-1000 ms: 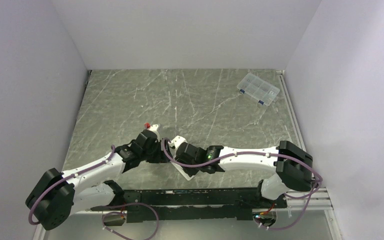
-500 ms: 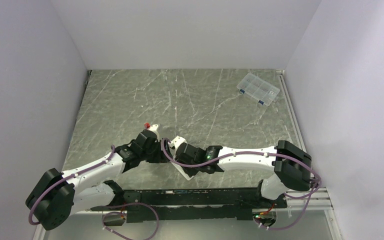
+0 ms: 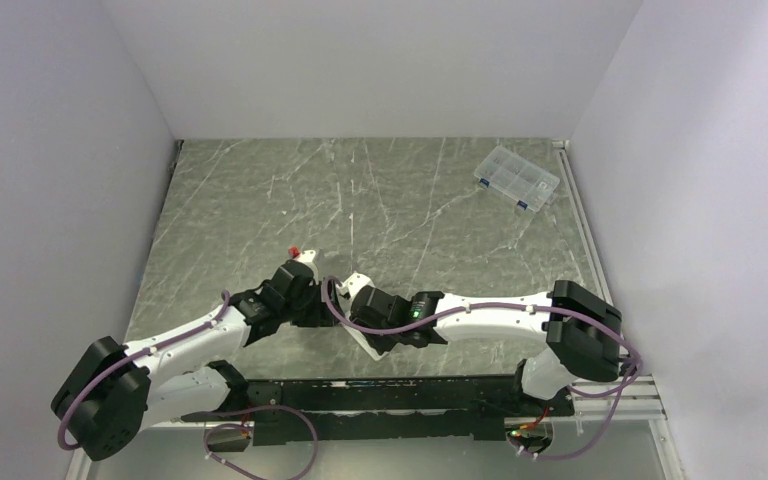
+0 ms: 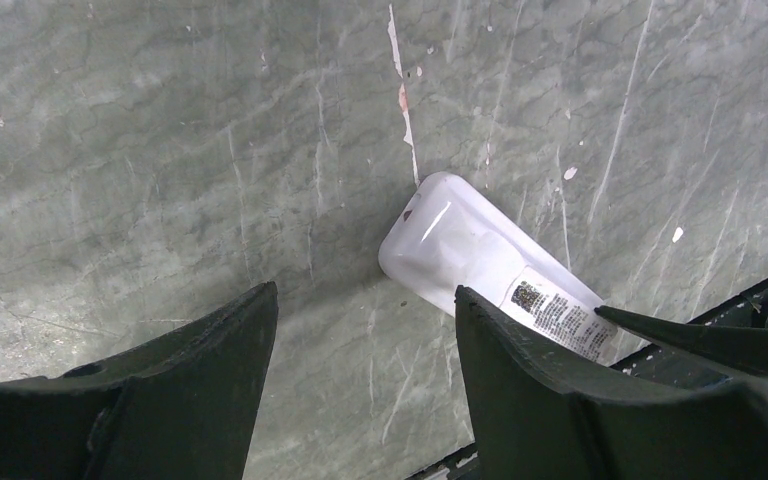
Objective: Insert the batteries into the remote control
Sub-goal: Load the battery cover into the remote control.
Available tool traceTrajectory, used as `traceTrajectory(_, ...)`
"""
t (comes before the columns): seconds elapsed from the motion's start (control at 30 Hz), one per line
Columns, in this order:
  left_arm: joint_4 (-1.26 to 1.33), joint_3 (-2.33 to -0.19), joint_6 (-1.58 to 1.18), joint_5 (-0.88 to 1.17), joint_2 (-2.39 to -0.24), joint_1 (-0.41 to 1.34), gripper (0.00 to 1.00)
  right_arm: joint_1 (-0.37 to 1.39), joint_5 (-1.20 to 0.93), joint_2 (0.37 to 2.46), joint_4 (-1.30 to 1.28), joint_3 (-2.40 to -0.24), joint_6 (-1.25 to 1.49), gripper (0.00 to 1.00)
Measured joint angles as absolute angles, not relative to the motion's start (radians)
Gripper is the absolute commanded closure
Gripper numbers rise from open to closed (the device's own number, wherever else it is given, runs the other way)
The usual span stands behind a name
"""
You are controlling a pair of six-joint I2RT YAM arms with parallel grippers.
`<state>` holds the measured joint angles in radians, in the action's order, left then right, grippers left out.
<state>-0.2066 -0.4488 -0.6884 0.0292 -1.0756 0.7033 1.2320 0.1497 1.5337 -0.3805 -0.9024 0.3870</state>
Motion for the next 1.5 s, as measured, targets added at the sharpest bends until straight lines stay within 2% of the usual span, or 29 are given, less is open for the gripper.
traceTrajectory(1.03, -0.206, -0.445, -0.688, 0.037, -1.076, 0.699, 0.3, 1.232, 0.149, 1.534, -0.379, -0.902, 0.401, 0.62)
traceTrajectory(1.2, -0.206, -0.445, -0.688, 0.038, -1.076, 0.696, 0.3, 1.232, 0.146, 1.534, -0.373, -0.902, 0.406, 0.62)
traceTrajectory(1.5, -0.206, -0.443, -0.688, 0.041, -1.076, 0.694, 0.3, 1.23, 0.151, 1.508, -0.374, -0.902, 0.422, 0.69)
